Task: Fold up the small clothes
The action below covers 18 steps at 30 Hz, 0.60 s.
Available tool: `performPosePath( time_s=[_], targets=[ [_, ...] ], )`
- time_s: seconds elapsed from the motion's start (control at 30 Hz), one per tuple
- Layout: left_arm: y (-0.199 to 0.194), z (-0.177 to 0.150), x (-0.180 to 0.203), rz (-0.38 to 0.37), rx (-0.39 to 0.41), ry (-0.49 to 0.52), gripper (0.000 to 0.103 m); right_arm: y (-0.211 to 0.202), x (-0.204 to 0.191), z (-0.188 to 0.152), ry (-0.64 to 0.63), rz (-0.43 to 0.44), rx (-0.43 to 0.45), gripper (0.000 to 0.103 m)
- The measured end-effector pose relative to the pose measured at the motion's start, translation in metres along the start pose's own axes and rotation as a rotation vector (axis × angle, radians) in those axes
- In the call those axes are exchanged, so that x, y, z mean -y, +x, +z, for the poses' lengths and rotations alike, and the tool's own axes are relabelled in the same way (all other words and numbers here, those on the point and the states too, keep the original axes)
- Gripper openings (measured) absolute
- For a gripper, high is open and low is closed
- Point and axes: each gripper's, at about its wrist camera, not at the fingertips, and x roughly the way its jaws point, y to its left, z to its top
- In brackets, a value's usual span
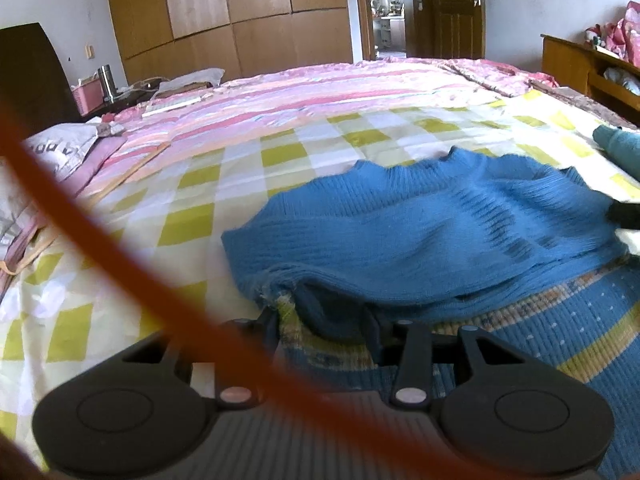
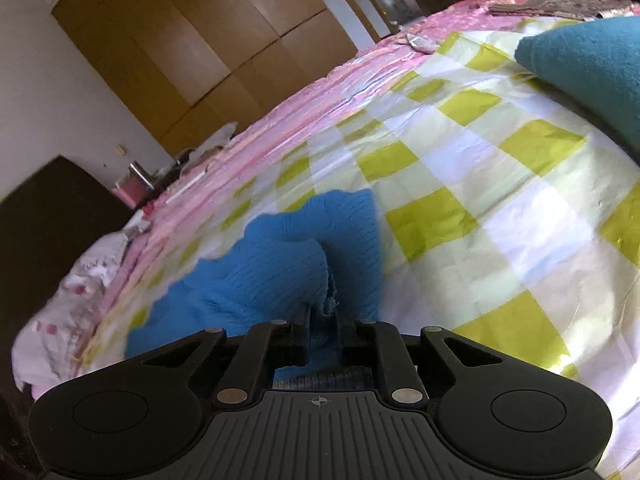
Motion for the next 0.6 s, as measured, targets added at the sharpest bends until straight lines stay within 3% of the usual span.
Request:
performPosePath(
  time_s=[0.07,0.17,0.37,0.43,0.47,0.5,0.6],
  targets=[
    [0.000,0.002,-0.003,0.001,0.005,-0.003,0.047,-0.002,0.002,0.009,0.019,0.014,0.038,0.019],
    [0.001,0.003,-0.005,0.005,0.003,-0.011,0.047,0.009,0.005,0.022,0.047,0.032,0.038,0.035],
    [0.002,0.003,-0.005,0.013,0.008,-0.013,0.047,0.046,0.001,0.027,0.025,0.032,-0.083,0.037],
    [0.002,0.003,-0.008,0.018,0.012,-0.012,0.047,0.050,-0.005,0.025,-0.015,0.040,-0.098,0.028],
    [0.001,0.004,-0.010,0.022,0.017,-0.016,0.047,0.048,-0.007,0.024,-0.025,0.042,-0.103,0.014],
    [0.000,0.004,-0.011,0.025,0.025,-0.022,0.047,0.046,-0.010,0.024,-0.031,0.049,-0.101,0.007],
    [-0.006,0.005,-0.019,0.036,0.070,-0.061,0.048,0.020,-0.020,0.023,-0.045,0.095,0.000,0.004]
  ],
)
